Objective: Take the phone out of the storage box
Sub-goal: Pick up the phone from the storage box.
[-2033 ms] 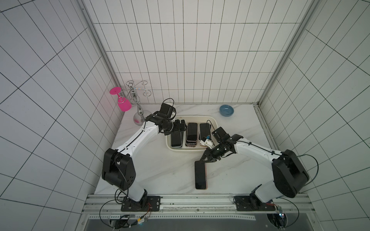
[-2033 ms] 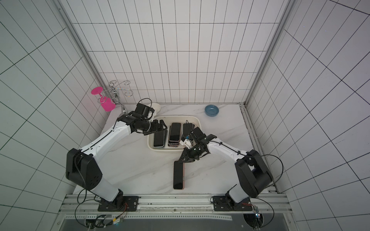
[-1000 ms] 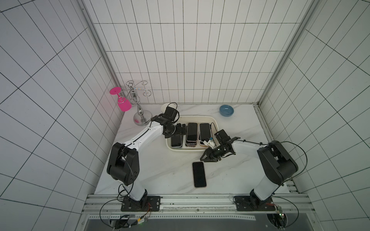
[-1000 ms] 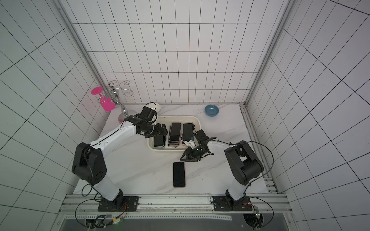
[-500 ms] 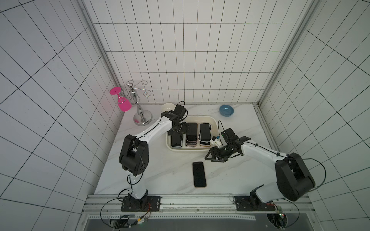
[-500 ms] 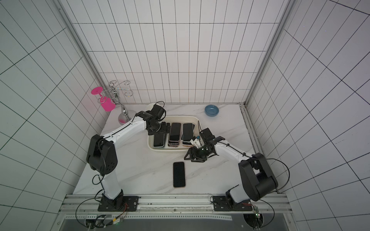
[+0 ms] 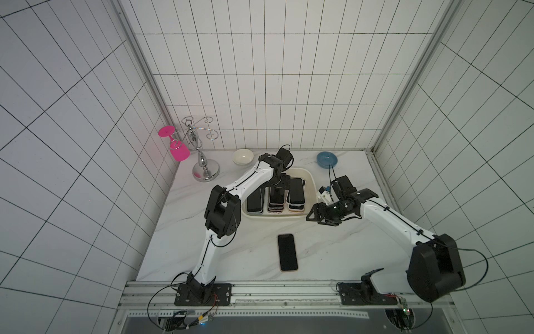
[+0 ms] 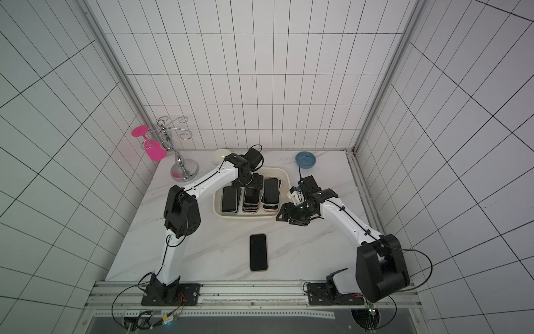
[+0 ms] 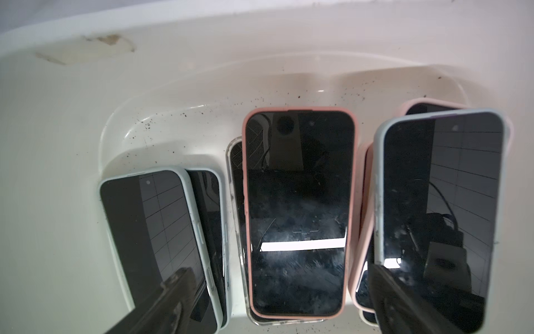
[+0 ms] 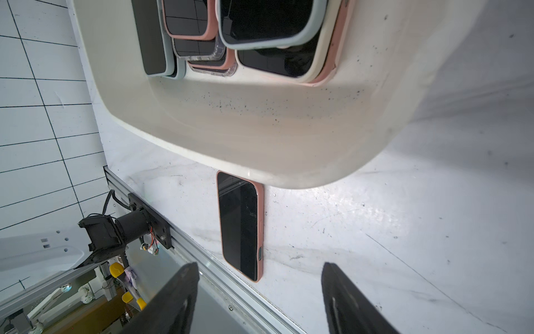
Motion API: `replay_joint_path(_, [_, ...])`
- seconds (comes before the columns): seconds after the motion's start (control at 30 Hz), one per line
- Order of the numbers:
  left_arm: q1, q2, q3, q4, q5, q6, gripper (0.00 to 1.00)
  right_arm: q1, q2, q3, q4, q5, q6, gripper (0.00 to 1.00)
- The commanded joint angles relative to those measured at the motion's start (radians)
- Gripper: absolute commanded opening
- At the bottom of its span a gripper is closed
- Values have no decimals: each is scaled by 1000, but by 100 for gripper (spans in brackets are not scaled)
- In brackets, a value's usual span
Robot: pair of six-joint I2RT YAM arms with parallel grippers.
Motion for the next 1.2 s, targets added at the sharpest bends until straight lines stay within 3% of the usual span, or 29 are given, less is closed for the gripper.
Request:
replay_joint_path(0.0, [-6, 32, 46, -31, -6, 24, 98, -13, -27, 23, -31, 13, -22, 71])
replay_joint_path(1.17, [-39, 145, 52, -26, 31, 59, 98, -21, -24, -36, -2, 8, -45, 69])
